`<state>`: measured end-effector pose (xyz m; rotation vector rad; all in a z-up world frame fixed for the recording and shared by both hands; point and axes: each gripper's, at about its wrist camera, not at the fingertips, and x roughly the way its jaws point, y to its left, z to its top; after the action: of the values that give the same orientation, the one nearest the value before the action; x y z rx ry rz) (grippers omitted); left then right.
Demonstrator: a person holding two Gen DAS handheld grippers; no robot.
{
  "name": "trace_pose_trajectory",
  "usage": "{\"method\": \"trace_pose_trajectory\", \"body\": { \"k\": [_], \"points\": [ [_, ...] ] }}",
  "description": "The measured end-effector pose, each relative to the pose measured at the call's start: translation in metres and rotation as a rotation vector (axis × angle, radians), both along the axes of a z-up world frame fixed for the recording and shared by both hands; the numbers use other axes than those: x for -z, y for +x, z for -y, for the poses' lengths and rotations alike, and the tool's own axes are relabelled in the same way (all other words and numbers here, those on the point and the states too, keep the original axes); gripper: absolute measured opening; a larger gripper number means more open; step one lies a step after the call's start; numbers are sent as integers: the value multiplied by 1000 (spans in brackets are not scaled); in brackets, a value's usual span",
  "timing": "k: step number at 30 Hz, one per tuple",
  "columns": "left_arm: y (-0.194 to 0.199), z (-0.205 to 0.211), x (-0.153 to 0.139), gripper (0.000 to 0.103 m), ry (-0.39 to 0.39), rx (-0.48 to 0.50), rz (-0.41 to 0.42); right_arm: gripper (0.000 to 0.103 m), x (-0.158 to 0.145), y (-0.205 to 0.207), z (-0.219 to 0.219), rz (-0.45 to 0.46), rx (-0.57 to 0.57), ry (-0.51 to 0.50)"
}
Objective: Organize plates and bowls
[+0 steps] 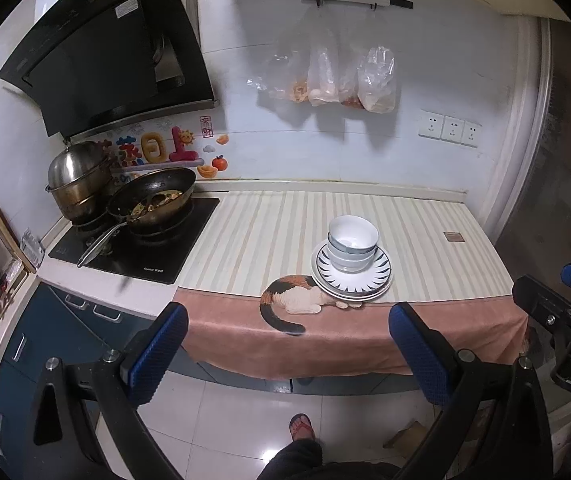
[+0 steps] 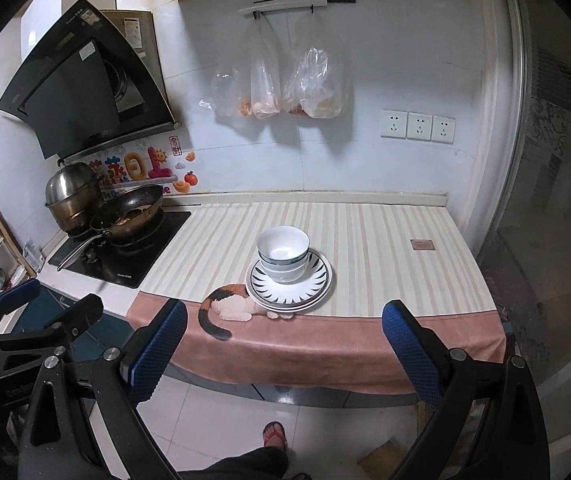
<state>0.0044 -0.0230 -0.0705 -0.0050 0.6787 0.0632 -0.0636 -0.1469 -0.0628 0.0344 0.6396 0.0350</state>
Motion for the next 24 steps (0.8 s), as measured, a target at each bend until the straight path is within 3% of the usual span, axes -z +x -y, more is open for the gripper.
{"method": "trace_pose_trajectory", "body": {
  "k": [24],
  "points": [
    [1, 2, -4, 103, -6, 6, 4, 100, 3, 11, 1, -1, 12, -15]
  ]
}}
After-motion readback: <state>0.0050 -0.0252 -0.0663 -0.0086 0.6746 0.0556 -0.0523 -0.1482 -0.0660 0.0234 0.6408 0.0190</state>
